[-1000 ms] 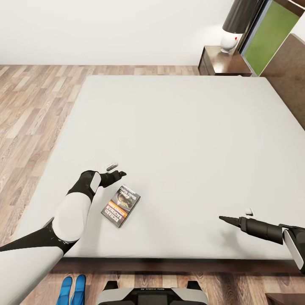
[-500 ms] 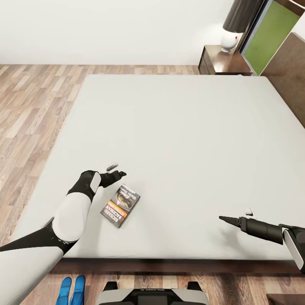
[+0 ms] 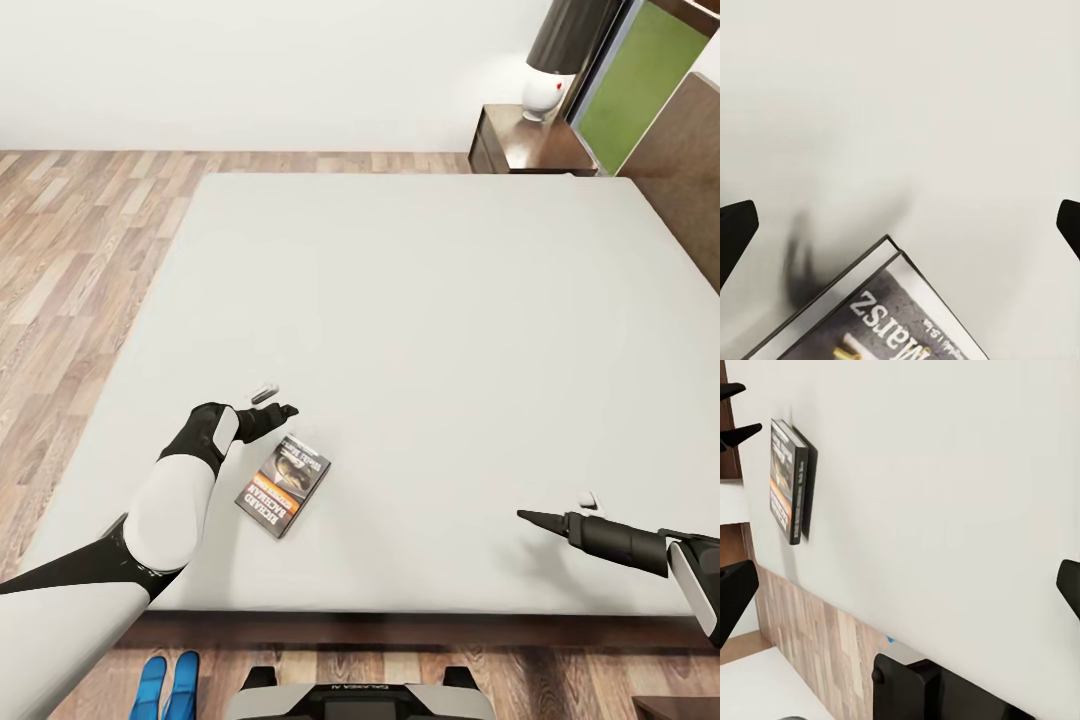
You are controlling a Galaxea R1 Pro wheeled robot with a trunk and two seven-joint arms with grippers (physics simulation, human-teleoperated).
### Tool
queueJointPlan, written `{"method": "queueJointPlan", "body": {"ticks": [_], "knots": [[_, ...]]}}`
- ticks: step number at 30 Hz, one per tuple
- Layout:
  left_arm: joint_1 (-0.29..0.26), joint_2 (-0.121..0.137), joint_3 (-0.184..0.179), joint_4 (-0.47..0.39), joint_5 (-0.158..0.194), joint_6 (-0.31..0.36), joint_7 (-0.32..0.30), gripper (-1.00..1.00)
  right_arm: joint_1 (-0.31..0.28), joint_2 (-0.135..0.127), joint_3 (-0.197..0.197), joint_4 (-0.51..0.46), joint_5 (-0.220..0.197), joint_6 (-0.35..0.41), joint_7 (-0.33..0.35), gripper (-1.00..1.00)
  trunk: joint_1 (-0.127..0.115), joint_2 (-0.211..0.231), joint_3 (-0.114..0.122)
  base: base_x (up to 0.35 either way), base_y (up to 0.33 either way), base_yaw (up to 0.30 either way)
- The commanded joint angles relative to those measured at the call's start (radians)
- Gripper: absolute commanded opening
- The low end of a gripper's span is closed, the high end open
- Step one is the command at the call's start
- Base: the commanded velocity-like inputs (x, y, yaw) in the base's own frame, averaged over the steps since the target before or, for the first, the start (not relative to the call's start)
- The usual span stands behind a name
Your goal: In the bedroom, move the book from the bed onto either nightstand, and place the two sandals side by side next to the bed.
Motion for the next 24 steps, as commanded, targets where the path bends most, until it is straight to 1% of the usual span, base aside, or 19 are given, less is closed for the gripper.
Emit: {"method": "queueJointPlan", "body": {"ticks": [1, 10, 23, 24], "knots": [[-0.001, -0.001, 0.008, -0.003, -0.011, 0.005, -0.008, 1.0, 0.0, 0.0, 0.0, 0.0, -0.004, 0.007, 0.001, 1.0, 0.0, 0.0, -0.001, 0.0, 0.0, 0.0], [-0.001, -0.001, 0.008, -0.003, -0.011, 0.005, -0.008, 1.0, 0.0, 0.0, 0.0, 0.0, -0.004, 0.007, 0.001, 1.0, 0.035, -0.063, -0.029, 0.0, 0.0, 0.0], [-0.001, -0.001, 0.008, -0.003, -0.011, 0.005, -0.008, 1.0, 0.0, 0.0, 0.0, 0.0, -0.005, 0.007, 0.001, 1.0, 0.035, -0.063, -0.029, 0.0, 0.0, 0.0], [-0.001, -0.001, 0.008, -0.003, -0.011, 0.005, -0.008, 1.0, 0.0, 0.0, 0.0, 0.0, -0.005, 0.007, 0.001, 1.0, 0.038, -0.07, -0.032, 0.0, 0.0, 0.0]]}}
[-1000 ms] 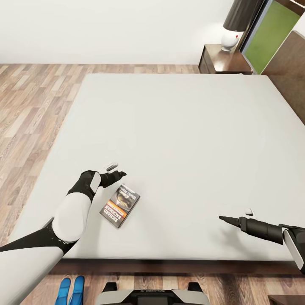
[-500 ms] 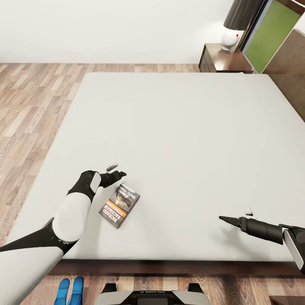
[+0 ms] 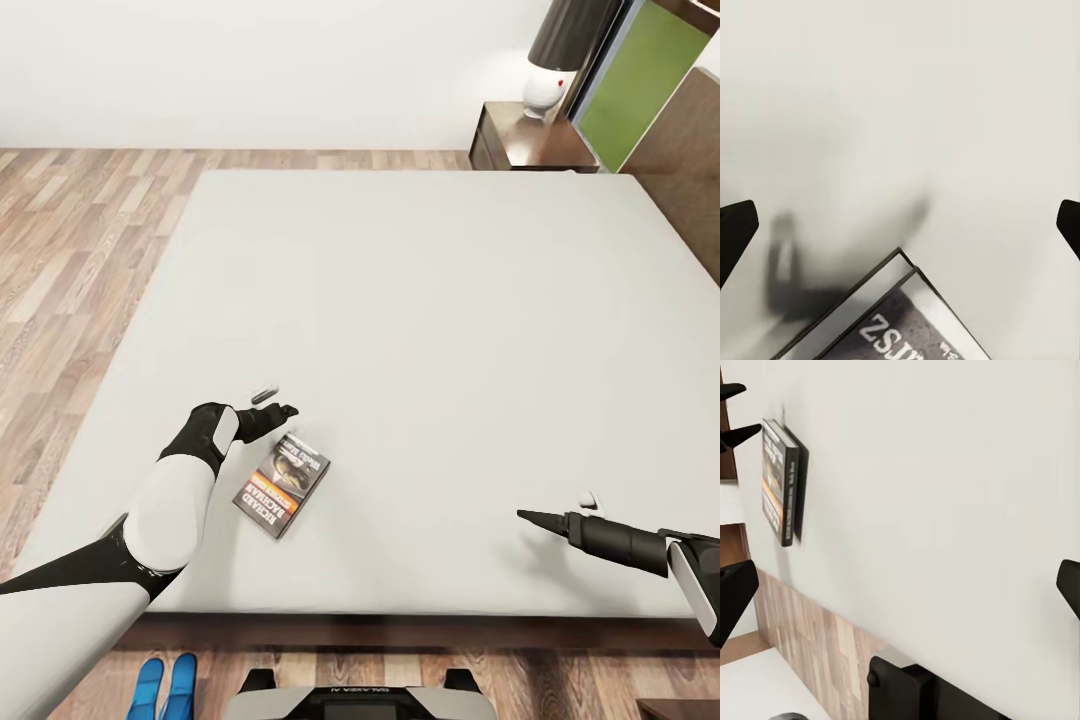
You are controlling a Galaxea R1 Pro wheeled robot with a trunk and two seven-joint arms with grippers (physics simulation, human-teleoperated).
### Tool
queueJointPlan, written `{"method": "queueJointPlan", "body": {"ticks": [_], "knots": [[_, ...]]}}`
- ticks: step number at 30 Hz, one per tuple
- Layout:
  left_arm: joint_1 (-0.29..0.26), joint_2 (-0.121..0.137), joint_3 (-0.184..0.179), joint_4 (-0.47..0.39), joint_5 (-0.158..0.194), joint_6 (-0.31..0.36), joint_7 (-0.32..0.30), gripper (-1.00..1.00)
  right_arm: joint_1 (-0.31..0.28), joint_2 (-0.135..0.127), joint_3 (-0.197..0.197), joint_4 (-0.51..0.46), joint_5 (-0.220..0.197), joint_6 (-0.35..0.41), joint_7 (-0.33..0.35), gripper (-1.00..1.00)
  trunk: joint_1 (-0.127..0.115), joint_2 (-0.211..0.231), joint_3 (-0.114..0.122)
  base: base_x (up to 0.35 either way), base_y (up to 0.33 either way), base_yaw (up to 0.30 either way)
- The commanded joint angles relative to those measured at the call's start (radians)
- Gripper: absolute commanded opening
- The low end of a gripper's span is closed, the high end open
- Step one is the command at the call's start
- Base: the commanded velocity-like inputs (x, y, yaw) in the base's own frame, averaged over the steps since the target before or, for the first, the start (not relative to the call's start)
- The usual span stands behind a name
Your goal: In the bedroom, move the book from the bed onto either nightstand, and place the two sandals side by side next to the bed.
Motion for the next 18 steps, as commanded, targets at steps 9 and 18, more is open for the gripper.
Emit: {"method": "queueJointPlan", "body": {"ticks": [9, 18], "knots": [[-0.001, -0.001, 0.008, -0.003, -0.01, 0.005, -0.008, 1.0, 0.0, 0.0, 0.0, 0.0, -0.005, 0.007, 0.001, 1.0, 0.023, -0.043, -0.019, 0.0, 0.0, 0.0], [-0.001, -0.001, 0.008, -0.003, -0.01, 0.005, -0.008, 1.0, 0.0, 0.0, 0.0, 0.0, -0.005, 0.007, 0.001, 1.0, 0.023, -0.043, -0.019, 0.0, 0.0, 0.0]]}}
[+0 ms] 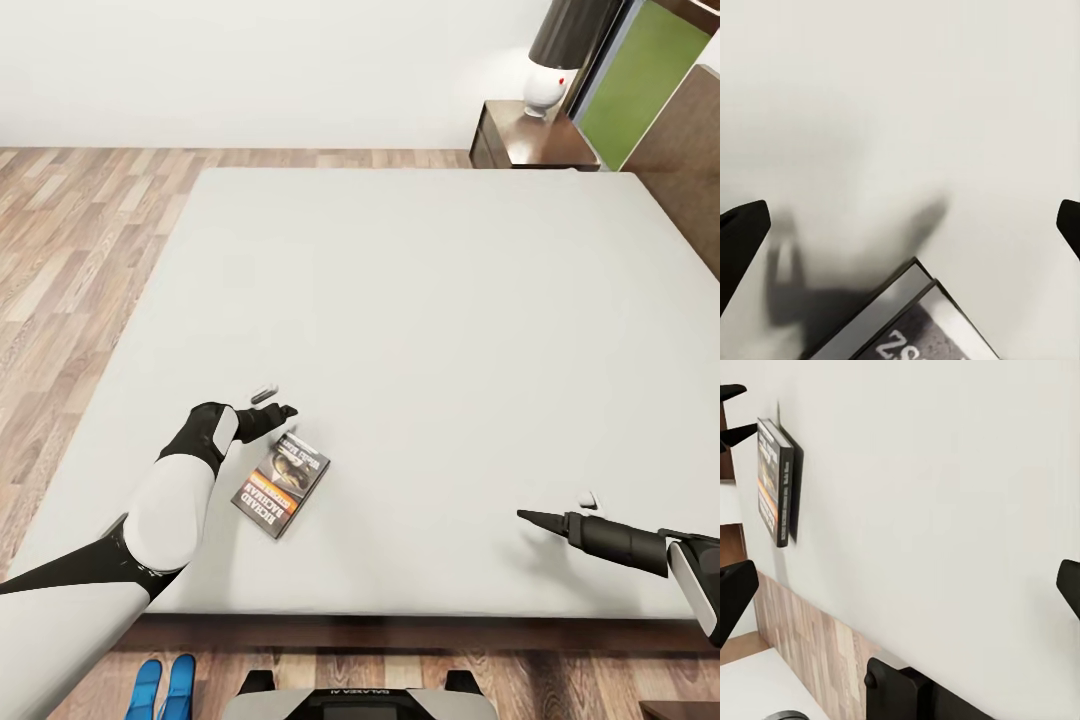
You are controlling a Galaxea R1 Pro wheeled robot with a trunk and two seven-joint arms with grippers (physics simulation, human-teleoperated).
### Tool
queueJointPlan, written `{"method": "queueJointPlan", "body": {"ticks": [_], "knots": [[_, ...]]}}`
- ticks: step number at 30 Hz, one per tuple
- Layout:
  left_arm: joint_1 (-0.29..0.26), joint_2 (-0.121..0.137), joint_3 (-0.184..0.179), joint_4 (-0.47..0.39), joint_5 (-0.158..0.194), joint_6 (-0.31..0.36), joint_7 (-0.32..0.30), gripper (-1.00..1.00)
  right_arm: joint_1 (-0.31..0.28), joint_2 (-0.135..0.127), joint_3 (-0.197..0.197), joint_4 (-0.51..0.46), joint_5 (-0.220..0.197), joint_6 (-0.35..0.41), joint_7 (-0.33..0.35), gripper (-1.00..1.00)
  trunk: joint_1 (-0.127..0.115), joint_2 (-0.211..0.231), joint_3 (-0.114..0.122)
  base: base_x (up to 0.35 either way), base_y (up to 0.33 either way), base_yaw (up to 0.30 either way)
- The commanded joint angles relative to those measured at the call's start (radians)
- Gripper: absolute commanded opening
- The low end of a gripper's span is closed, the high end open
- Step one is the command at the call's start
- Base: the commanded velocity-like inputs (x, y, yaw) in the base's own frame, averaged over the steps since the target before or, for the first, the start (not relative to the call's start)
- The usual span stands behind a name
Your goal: In the bedroom, move the book from the bed onto either nightstand, and place the two sandals side by side next to the bed.
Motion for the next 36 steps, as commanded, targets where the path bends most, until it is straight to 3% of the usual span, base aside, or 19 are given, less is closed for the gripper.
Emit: {"method": "queueJointPlan", "body": {"ticks": [1, 7, 10, 28, 36], "knots": [[0.0, -0.001, 0.009, 0.001, 0.002, 0.002, -0.01, 1.0, 0.0, 0.0, 0.0, 0.0, -0.004, 0.007, 0.001, 1.0, 0.0, 0.0, -0.001, 0.0, 0.0, 0.0], [0.001, -0.001, 0.009, 0.001, 0.002, 0.0, -0.01, 1.0, 0.0, 0.0, 0.0, 0.0, -0.004, 0.007, 0.001, 1.0, 0.0, 0.0, -0.001, 0.0, 0.0, 0.0], [0.001, -0.001, 0.009, 0.002, 0.002, 0.0, -0.01, 1.0, -0.001, 0.0, 0.0, 0.0, -0.004, 0.007, 0.001, 1.0, -0.011, 0.021, 0.009, 0.0, 0.0, 0.0], [0.002, -0.003, 0.009, 0.003, 0.002, -0.001, -0.01, 1.0, -0.001, 0.0, 0.001, 0.0, -0.004, 0.007, 0.001, 1.0, -0.011, 0.021, 0.009, -0.003, 0.0, 0.0], [0.003, -0.003, 0.009, 0.014, 0.002, -0.044, -0.01, 1.0, -0.001, 0.0, 0.001, 0.0, -0.004, 0.007, 0.001, 1.0, -0.011, 0.021, 0.009, -0.16, 0.0, 0.0]]}}
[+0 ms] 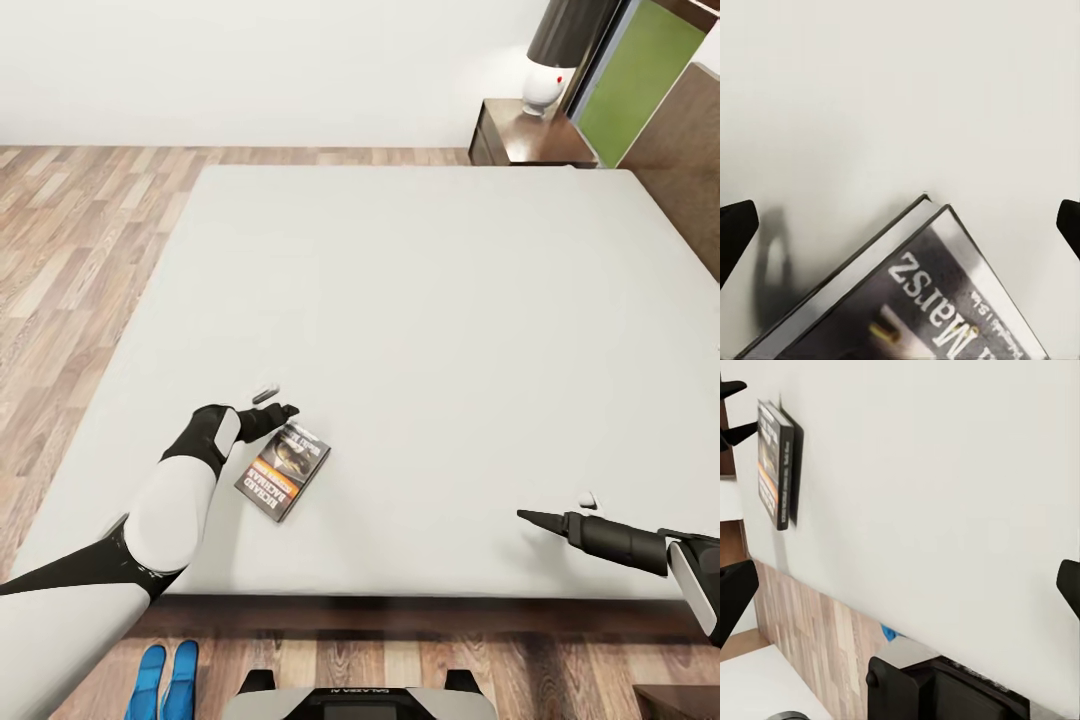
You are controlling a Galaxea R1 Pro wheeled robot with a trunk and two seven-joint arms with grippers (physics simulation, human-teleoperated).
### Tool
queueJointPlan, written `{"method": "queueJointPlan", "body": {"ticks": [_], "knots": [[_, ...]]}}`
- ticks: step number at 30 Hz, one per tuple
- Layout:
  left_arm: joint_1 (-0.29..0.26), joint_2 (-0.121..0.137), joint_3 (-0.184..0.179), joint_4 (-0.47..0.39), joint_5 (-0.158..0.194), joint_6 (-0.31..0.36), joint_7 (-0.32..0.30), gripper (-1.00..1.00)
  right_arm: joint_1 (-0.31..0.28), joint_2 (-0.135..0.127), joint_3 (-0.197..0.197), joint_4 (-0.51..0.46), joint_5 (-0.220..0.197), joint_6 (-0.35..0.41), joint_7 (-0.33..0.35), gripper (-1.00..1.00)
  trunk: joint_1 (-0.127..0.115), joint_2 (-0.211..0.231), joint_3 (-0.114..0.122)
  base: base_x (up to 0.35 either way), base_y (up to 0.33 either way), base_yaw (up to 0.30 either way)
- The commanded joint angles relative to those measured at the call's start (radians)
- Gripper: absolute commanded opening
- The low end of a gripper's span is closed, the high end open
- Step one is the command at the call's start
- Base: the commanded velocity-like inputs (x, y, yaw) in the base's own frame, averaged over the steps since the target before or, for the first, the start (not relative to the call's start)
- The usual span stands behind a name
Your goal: In the bedroom, move the book from the bed onto either nightstand, and place the two sandals side by side next to the bed.
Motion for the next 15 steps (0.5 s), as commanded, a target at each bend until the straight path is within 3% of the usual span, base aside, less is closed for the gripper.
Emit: {"method": "queueJointPlan", "body": {"ticks": [1, 15], "knots": [[-0.001, -0.001, 0.008, -0.001, -0.011, 0.003, -0.008, 1.0, 0.0, 0.0, 0.0, 0.0, -0.004, 0.007, 0.001, 1.0, 0.0, 0.0, -0.001, -0.033, 0.0, 0.0], [-0.001, -0.001, 0.008, 0.001, -0.011, 0.0, -0.007, 1.0, 0.0, 0.0, 0.0, 0.0, -0.004, 0.007, 0.002, 1.0, 0.0, 0.0, -0.001, -0.012, 0.0, 0.0]]}}
